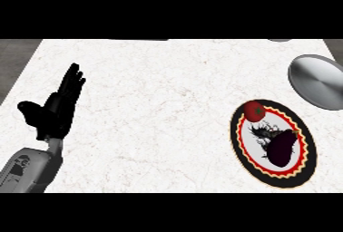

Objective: Pick the tomato from the plate and place it in the pan

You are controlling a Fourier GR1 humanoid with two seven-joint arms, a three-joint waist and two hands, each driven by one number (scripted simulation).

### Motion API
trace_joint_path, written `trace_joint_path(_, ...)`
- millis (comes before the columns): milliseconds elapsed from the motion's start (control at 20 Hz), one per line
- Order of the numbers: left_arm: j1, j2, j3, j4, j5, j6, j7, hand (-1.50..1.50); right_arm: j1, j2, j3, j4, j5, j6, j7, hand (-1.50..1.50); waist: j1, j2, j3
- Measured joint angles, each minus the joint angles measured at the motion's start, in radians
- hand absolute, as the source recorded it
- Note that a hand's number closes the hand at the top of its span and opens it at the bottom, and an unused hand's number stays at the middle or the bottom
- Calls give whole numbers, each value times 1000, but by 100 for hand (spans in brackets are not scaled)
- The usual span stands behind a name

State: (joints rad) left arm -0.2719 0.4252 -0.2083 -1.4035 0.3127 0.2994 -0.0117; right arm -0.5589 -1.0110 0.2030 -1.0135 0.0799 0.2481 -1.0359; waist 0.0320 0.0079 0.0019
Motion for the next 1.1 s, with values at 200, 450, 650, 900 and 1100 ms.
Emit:
trace_joint_path(200,8,-2,0,-14,-11,1,9,0,-18,28,51,-18,26,-3,4,-150,-2,-1,-1)
trace_joint_path(450,26,10,29,-20,-3,-14,3,0,2,34,111,-82,40,-6,-3,-150,-12,-5,-1)
trace_joint_path(650,22,12,46,-20,-11,-25,18,0,17,47,134,-110,78,-15,12,-150,-21,-6,-1)
trace_joint_path(900,14,-12,59,-17,-34,-29,27,0,32,79,138,-102,132,-24,31,-150,-26,-7,-2)
trace_joint_path(1100,22,-38,65,-26,-61,-32,36,0,8,130,119,-52,183,-29,50,-150,-24,-6,-2)
